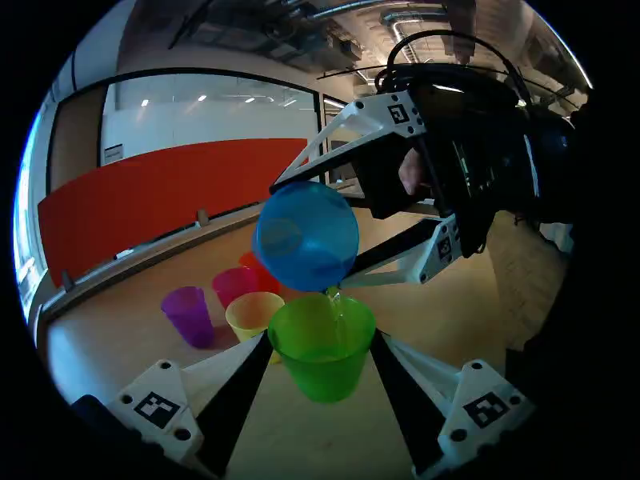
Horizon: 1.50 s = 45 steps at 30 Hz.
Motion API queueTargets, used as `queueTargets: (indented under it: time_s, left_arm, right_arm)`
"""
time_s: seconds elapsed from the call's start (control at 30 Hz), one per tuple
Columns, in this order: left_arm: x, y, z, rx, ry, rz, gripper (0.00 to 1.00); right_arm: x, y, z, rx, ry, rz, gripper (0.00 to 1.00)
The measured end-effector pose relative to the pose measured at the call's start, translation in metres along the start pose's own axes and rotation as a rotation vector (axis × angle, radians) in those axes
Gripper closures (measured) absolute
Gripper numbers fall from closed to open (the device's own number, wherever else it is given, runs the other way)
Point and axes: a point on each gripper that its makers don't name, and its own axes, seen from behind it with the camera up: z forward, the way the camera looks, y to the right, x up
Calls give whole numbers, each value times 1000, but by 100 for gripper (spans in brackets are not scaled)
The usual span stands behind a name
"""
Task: Pour water
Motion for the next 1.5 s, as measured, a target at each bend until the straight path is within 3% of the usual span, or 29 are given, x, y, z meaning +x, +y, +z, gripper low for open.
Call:
queueTargets:
  time_s: [1.5]
  left_arm:
    - [0, 0, 4, -6, -1, -13, 13]
  right_arm:
    - [-2, 4, -3, -20, -20, -113, 8]
